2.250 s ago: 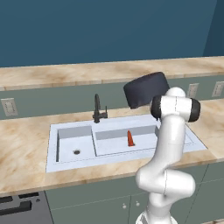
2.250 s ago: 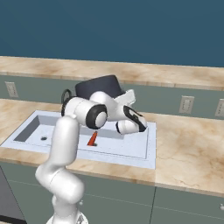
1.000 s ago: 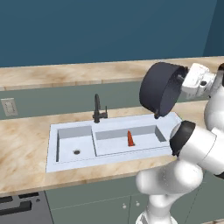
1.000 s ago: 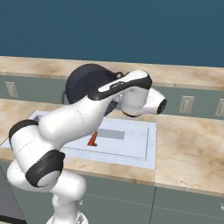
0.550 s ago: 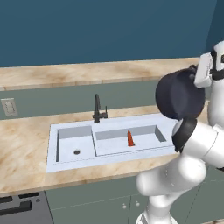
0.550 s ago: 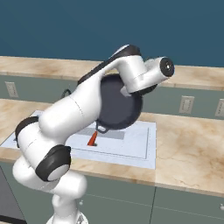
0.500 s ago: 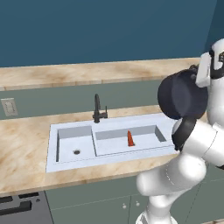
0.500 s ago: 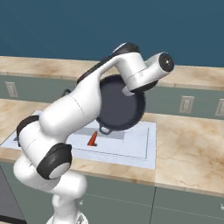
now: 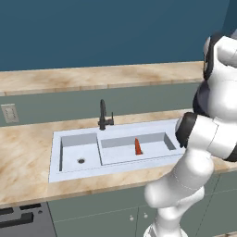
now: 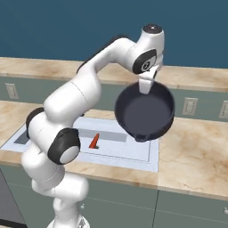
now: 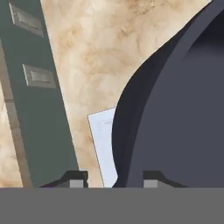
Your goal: Dump the carrot from the pot into the sink. Then turn on the water and wash the carrot. Then turn off the water and put the carrot back in the pot.
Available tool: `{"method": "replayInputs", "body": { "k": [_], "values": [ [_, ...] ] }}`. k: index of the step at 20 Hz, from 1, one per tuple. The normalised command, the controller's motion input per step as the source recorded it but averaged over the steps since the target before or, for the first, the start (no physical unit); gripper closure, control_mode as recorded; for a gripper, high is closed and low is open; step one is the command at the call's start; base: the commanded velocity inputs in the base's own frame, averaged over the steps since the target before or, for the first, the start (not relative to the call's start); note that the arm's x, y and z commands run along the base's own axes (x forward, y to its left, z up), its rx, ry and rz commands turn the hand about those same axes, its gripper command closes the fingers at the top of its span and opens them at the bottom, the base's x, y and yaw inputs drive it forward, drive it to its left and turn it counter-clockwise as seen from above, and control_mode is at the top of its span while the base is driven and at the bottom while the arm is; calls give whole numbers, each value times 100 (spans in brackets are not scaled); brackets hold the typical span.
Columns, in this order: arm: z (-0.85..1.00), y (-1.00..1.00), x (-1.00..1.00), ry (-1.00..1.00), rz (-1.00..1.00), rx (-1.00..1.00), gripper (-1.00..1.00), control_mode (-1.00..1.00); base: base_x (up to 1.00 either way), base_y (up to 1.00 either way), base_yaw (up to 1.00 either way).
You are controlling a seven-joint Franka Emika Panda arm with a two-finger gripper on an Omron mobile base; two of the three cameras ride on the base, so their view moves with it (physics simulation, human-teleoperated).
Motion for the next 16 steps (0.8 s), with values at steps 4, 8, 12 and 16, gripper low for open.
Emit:
{"method": "replayInputs", "body": {
  "k": [4,8,12,16],
  "values": [
    [-28,-45,13,27,-3,-44,100,-100,0,0,0],
    [-58,-28,8,30,9,-36,100,-100,0,0,0],
    [-47,-20,0,20,22,-24,100,-100,0,0,0],
    [-39,-21,0,13,24,-16,100,-100,0,0,0]
  ]
}}
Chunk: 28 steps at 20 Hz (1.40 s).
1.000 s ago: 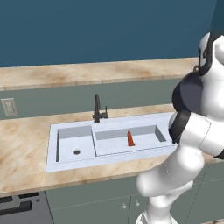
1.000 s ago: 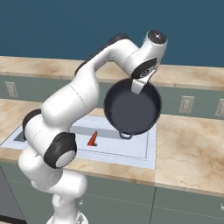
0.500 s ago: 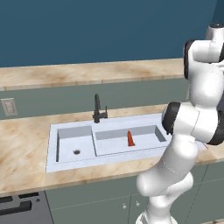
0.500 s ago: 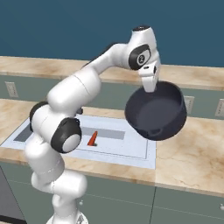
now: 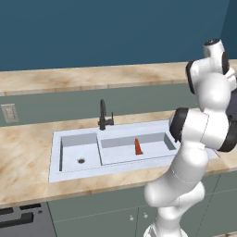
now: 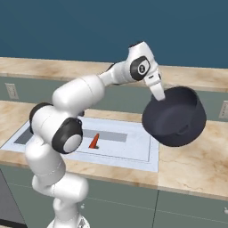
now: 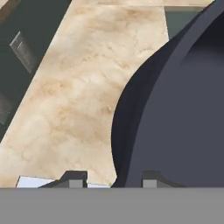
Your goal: Dump the carrot from the pot into the sink. Then turn on the water and wash the carrot. Then turn off the water and put the carrot back in the pot.
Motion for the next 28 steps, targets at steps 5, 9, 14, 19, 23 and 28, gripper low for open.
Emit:
{"method": "replayInputs", "body": {
  "k": [5,9,14,19,23,28],
  "values": [
    [-38,-11,-17,10,25,-6,100,-100,0,0,0],
    [-28,-1,-15,7,28,1,100,-100,0,0,0],
    [-25,0,-6,9,30,7,100,-100,0,0,0],
    [-26,0,-1,13,29,9,100,-100,0,0,0],
    [-28,0,-3,20,25,11,100,-100,0,0,0],
    [-26,0,-15,26,17,8,100,-100,0,0,0]
  ]
}}
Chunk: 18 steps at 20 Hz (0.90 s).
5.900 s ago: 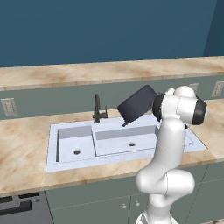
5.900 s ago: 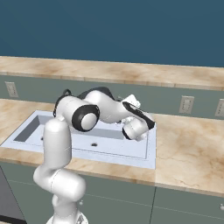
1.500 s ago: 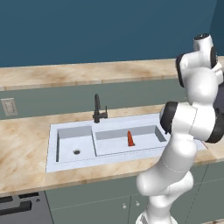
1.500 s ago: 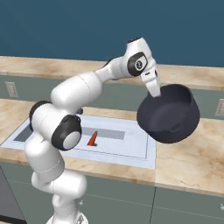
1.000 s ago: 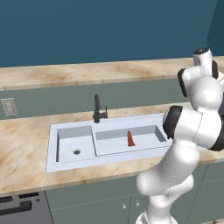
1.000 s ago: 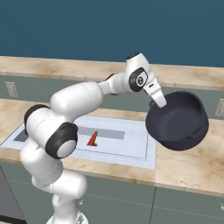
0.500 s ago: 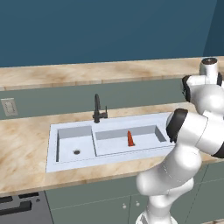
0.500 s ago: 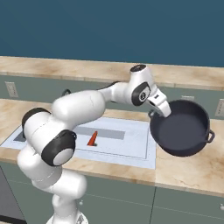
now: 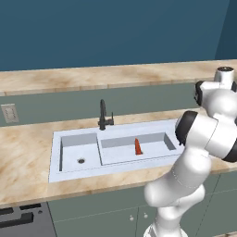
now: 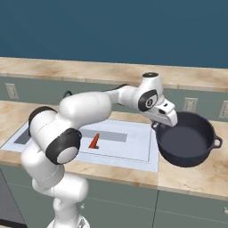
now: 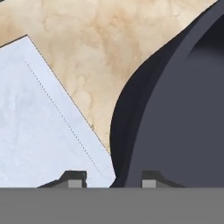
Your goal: Dump the carrot from the pot into the sink. Then turn on the water and wash the carrot. Then turn off the water and put the carrot back in the pot.
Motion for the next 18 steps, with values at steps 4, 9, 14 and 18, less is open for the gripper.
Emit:
{"method": "replayInputs", "body": {
  "k": [4,9,14,18],
  "values": [
    [-24,0,-24,25,16,9,100,-100,0,0,0],
    [-22,0,-14,18,19,9,100,-100,0,0,0],
    [-26,0,0,7,22,8,100,-100,0,0,0],
    [-36,0,-2,1,21,4,100,-100,0,0,0]
  ]
}}
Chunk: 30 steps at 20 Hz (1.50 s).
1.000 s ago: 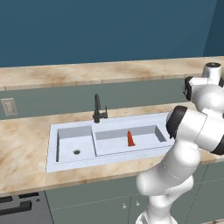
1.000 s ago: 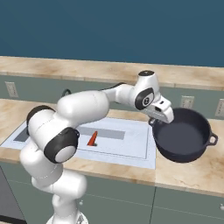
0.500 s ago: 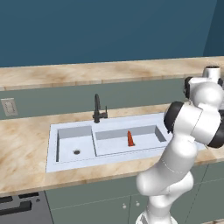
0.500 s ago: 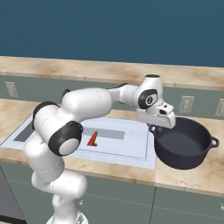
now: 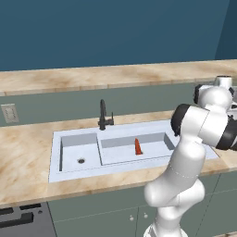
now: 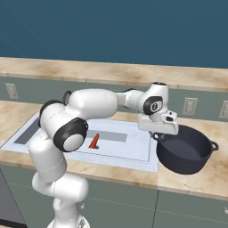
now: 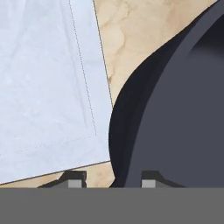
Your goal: Dump the carrot from the pot into the sink. Then turn on the water and wash the carrot. Then turn off the water and put the carrot back in the pot.
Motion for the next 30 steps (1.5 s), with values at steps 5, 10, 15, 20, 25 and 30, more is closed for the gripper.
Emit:
{"method": "replayInputs", "body": {
  "k": [5,10,15,20,25,30],
  "values": [
    [-43,0,0,0,17,1,100,-100,0,0,0],
    [-38,-3,0,0,15,0,100,-100,0,0,0],
    [-33,-7,0,0,13,0,100,-100,0,0,0],
    [-25,-14,3,0,11,0,100,-100,0,0,0],
    [-19,-10,1,0,11,0,100,-100,0,0,0],
    [-3,0,-4,0,9,1,-100,-100,0,0,0]
  ]
}}
